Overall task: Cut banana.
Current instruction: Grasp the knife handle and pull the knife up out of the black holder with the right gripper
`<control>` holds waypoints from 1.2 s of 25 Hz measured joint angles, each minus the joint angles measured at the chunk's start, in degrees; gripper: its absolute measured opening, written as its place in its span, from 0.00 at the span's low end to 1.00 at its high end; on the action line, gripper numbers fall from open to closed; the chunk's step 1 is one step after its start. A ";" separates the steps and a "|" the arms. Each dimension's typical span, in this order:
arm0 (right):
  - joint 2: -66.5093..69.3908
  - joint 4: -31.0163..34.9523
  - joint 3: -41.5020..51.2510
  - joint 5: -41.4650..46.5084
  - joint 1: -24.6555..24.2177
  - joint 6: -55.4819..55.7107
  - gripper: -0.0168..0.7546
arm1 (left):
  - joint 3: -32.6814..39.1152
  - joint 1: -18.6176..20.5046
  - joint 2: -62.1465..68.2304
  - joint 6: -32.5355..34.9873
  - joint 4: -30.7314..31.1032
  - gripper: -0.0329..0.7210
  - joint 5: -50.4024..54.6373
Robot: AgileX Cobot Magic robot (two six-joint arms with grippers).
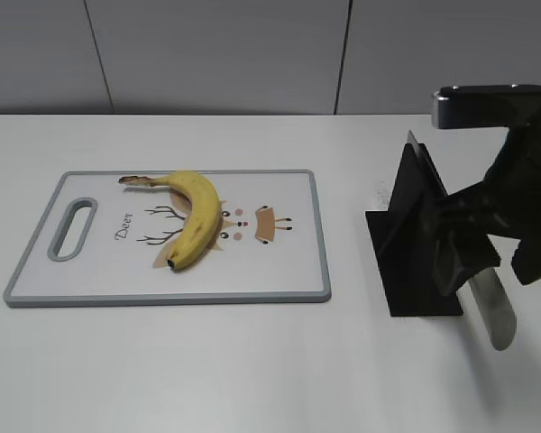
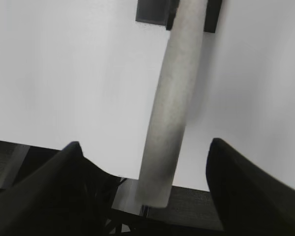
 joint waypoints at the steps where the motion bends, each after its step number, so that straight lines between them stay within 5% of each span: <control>1: 1.05 -0.54 0.00 -0.51 0.00 0.10 0.79 | 0.00 0.00 0.00 0.00 -0.06 0.74 0.00; 19: 10.25 -4.87 0.00 -3.88 0.00 3.28 0.63 | 0.00 0.00 0.00 0.03 -0.03 0.74 0.00; 22: 10.31 -4.87 -0.04 -3.94 0.00 4.34 0.55 | 0.00 0.00 0.00 0.02 -0.10 0.74 0.00; 27: 10.31 -4.47 -0.04 -3.71 0.00 5.65 0.26 | 0.00 0.00 0.00 0.02 -0.05 0.74 0.00; 30: 10.31 -4.87 -0.04 -3.57 -0.07 6.14 0.24 | 0.00 0.00 0.00 0.02 -0.07 0.74 0.00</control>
